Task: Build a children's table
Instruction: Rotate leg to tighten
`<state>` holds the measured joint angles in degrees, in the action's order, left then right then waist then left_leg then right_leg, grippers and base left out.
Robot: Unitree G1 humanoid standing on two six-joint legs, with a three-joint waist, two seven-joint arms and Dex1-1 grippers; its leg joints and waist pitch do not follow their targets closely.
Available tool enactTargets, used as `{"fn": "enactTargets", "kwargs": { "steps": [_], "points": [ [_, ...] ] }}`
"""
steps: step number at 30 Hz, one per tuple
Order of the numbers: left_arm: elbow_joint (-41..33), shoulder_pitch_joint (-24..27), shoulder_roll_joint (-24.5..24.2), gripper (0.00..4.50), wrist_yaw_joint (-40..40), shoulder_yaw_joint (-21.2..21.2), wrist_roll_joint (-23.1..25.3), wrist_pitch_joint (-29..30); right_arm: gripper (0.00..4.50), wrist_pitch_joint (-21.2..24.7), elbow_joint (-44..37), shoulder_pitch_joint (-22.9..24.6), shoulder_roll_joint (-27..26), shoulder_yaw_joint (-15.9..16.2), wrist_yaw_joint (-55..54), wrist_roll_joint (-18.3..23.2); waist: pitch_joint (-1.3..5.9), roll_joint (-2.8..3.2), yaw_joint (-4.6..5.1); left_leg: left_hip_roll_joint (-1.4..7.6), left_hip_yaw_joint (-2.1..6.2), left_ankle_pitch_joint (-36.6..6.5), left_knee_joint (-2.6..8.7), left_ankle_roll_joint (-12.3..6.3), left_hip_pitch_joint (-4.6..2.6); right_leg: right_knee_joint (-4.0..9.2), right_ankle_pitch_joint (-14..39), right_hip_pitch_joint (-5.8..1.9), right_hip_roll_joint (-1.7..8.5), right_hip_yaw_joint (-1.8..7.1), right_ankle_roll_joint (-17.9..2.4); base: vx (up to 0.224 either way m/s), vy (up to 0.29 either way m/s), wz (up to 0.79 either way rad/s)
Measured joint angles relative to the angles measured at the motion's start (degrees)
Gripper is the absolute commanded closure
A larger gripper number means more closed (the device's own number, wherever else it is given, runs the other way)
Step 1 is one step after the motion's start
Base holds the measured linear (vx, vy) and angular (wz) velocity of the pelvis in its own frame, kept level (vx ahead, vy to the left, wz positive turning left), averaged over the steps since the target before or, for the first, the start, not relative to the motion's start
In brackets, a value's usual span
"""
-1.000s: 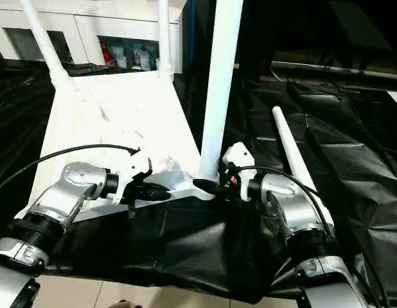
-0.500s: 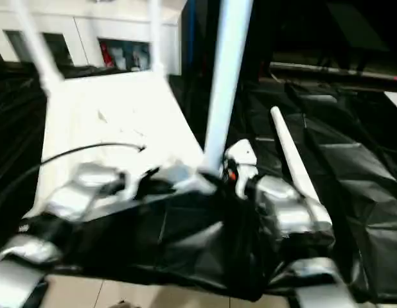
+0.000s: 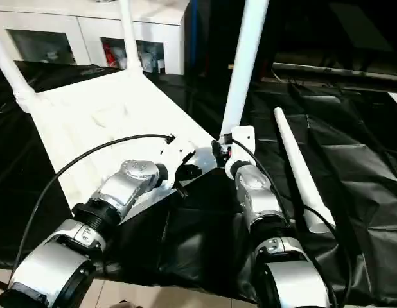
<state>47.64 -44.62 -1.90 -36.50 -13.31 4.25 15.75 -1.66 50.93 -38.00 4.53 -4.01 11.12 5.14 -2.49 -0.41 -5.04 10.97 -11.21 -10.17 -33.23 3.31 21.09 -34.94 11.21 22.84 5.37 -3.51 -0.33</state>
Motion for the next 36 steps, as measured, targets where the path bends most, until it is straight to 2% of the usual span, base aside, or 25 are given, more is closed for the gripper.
{"fn": "enactTargets", "kwargs": {
  "steps": [3,7,11,14,17,25,26,28,30,33,36],
  "points": [
    [-0.45,0.40,-1.43,4.50,-1.22,-0.01,0.00,-1.02,0.84,0.48,0.13,0.41,1.61,1.47,4.28,-0.04,-0.06,0.07,0.33,0.03,0.00,0.01,0.00,0.01,0.02,-0.04,-0.05,0.09,-0.03,-0.01,0.08,0.000,0.000,0.00],
    [-1.95,1.83,-4.44,4.50,-5.82,-0.13,-0.05,-3.37,0.84,2.32,-4.32,2.88,6.51,3.71,17.04,1.12,-0.06,0.08,0.31,0.11,0.00,0.02,0.11,0.00,0.00,-0.05,-0.05,0.14,-0.11,-0.03,0.08,0.000,0.000,0.00],
    [-6.05,4.84,-9.39,4.50,-15.42,-0.77,-1.11,-5.59,0.84,2.10,-9.65,6.77,12.76,7.58,30.73,1.10,-0.06,0.08,0.06,0.15,0.00,0.03,0.12,-0.02,0.05,-0.05,-0.02,0.18,-0.12,-0.07,0.12,0.000,0.000,0.00],
    [-9.23,7.00,-12.70,4.50,-22.11,-1.61,-2.67,-5.99,0.84,2.06,-11.71,7.91,14.43,9.03,36.79,1.49,-0.08,0.11,-0.02,0.15,-0.01,0.03,0.06,-0.02,0.11,-0.04,-0.02,0.20,-0.10,-0.07,0.12,0.000,0.000,0.00],
    [-11.62,8.23,-13.69,4.50,-26.60,-2.53,-3.40,-5.55,0.84,2.25,-12.97,8.08,14.54,9.83,40.74,2.03,-0.10,0.11,-0.51,0.14,-0.08,0.02,-0.02,-0.03,0.20,-0.02,-0.02,0.19,-0.02,-0.06,0.12,0.000,0.000,0.00],
    [-13.26,9.17,-14.94,4.50,-30.35,-2.89,-4.14,-4.89,0.84,3.45,-15.26,8.93,15.40,10.93,46.88,3.83,-0.11,0.10,-0.78,0.15,-0.12,0.02,-0.05,-0.03,0.22,-0.03,-0.02,0.21,-0.01,-0.07,0.11,0.000,0.000,0.00],
    [-13.38,9.21,-14.97,4.50,-30.39,-2.92,-4.14,-4.89,1.00,3.46,-15.26,8.93,15.40,11.02,46.91,3.82,-0.11,0.10,-0.78,0.15,-0.12,0.02,-0.05,-0.03,0.23,-0.03,-0.02,0.21,-0.01,-0.07,0.11,0.000,0.000,0.00],
    [-13.54,9.32,-15.05,4.50,-30.49,-2.95,-4.14,-4.88,1.00,3.45,-15.26,8.92,15.42,11.05,46.90,3.80,-0.11,0.09,-0.79,0.15,-0.12,0.02,-0.05,-0.03,0.23,-0.03,-0.02,0.21,-0.01,-0.07,0.11,0.000,0.000,0.00],
    [-13.64,9.37,-15.15,4.50,-30.64,-2.94,-4.14,-4.83,1.35,3.46,-15.26,8.93,15.41,11.05,46.98,3.77,-0.11,0.09,-0.79,0.15,-0.12,0.02,-0.05,-0.03,0.23,-0.03,-0.02,0.21,-0.01,-0.07,0.11,0.000,0.000,0.00],
    [-13.74,9.45,-15.17,4.50,-30.80,-2.93,-4.14,-4.75,1.43,3.47,-15.25,8.93,15.52,11.06,46.94,3.75,-0.11,0.09,-0.81,0.15,-0.12,0.02,-0.06,-0.03,0.23,-0.03,-0.02,0.21,-0.01,-0.07,0.11,0.000,0.000,0.00],
    [-13.74,9.46,-15.18,4.50,-30.79,-2.94,-4.14,-4.75,1.70,3.46,-15.25,8.94,15.52,11.09,46.90,3.73,-0.11,0.09,-0.81,0.15,-0.12,0.02,-0.06,-0.03,0.23,-0.03,-0.02,0.21,-0.01,-0.07,0.11,0.000,0.000,0.00]
  ]
}}
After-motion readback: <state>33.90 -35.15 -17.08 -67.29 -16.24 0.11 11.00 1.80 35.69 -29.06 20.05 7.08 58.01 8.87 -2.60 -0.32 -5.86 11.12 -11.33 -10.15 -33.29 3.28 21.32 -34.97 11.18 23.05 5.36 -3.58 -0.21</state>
